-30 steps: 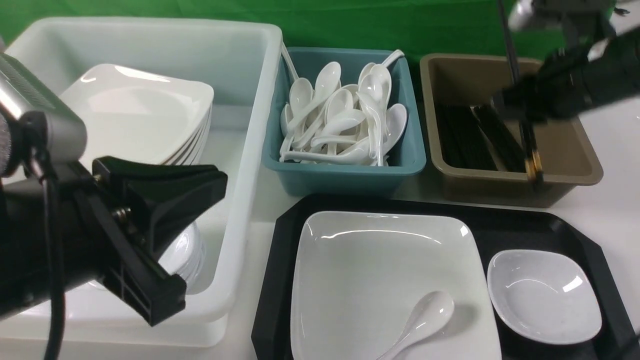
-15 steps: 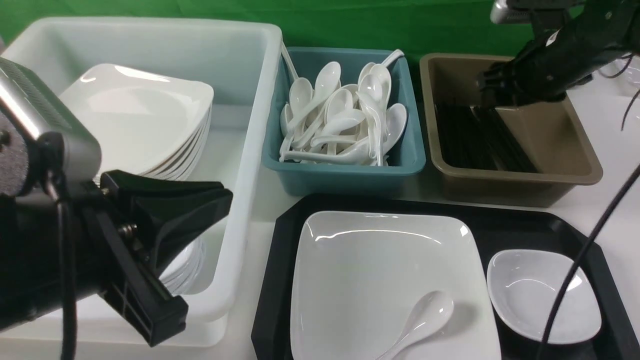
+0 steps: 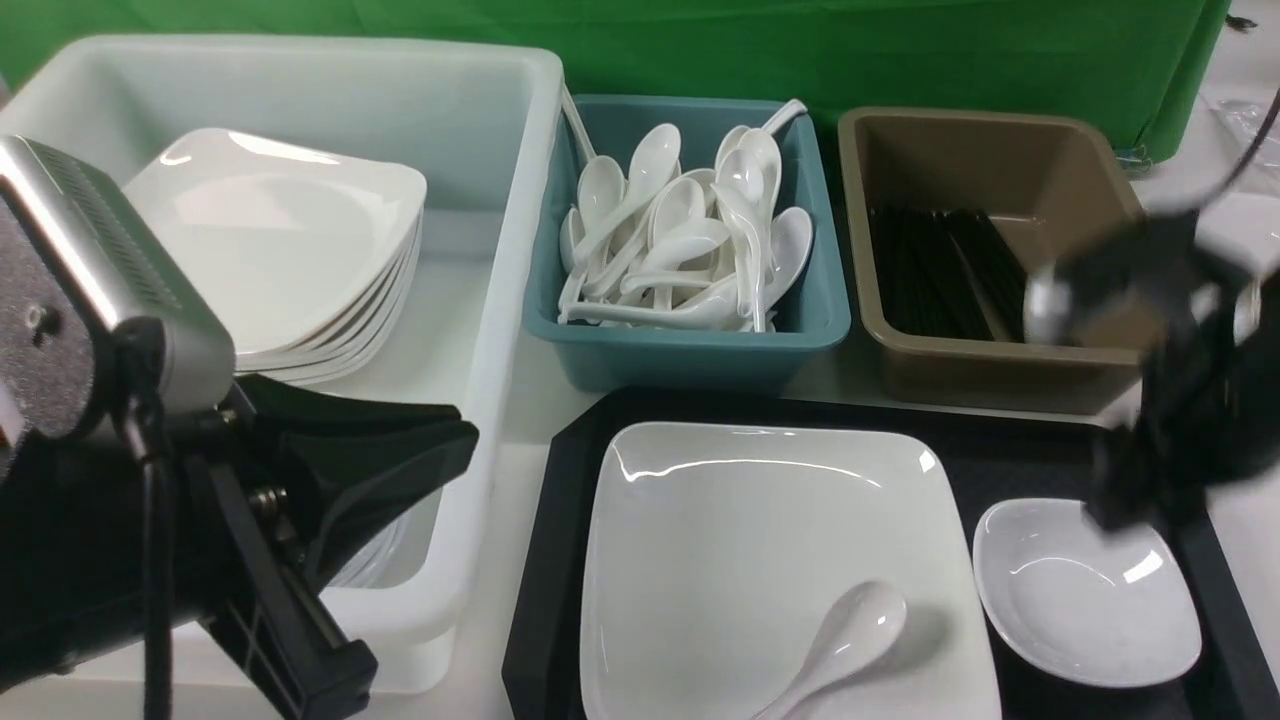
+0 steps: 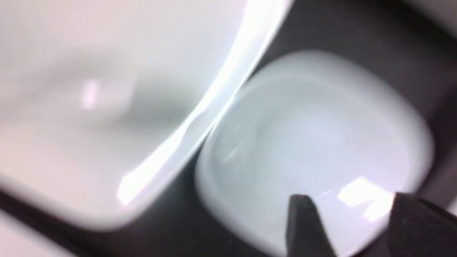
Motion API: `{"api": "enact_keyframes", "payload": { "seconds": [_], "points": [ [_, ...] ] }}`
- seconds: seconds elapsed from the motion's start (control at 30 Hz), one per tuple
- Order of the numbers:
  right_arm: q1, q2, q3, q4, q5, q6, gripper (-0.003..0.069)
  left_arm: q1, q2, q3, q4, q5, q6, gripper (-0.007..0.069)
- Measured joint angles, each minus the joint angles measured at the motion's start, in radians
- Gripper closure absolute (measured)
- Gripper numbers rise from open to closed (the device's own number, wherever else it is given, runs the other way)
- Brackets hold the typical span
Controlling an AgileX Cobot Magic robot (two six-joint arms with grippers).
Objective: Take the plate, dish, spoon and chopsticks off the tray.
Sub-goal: Use the right arm to grab a small plate from the dinner plate
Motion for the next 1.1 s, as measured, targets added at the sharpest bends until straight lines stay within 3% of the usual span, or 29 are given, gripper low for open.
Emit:
{"api": "enact_keyframes", "payload": {
  "seconds": [0.2,0.27,0.57,0.73,0.83,0.93,1.03,1.1],
  "points": [
    [0.068,-0.003,0.219,0.000,-0.192,-0.108,0.0120,0.000,0.000,0.000,0.000,0.001,0.000,0.0608],
    [0.074,0.009,0.228,-0.004,-0.259,-0.115,0.0104,0.000,0.000,0.000,0.000,0.001,0.000,0.0608],
    [0.074,0.133,0.227,-0.062,-0.358,-0.115,0.0146,0.000,0.000,0.000,0.000,0.026,0.009,0.0608],
    [0.079,0.166,0.219,-0.072,-0.395,-0.118,0.0223,0.000,0.000,0.000,0.000,0.031,0.023,0.0608],
    [0.081,0.165,0.216,-0.073,-0.405,-0.120,0.0338,0.000,0.000,0.000,-0.001,0.031,0.030,0.0608],
    [0.081,0.150,0.214,-0.075,-0.394,-0.126,0.0398,0.000,0.000,0.000,-0.001,0.031,0.031,0.0608],
    [0.081,0.103,0.190,-0.083,-0.318,-0.122,0.0456,0.000,0.000,0.000,-0.001,0.031,0.036,0.0608],
    [0.093,0.034,0.143,-0.087,-0.220,-0.088,0.0536,0.000,0.000,0.000,-0.002,0.031,0.037,0.0608]
  ]
}}
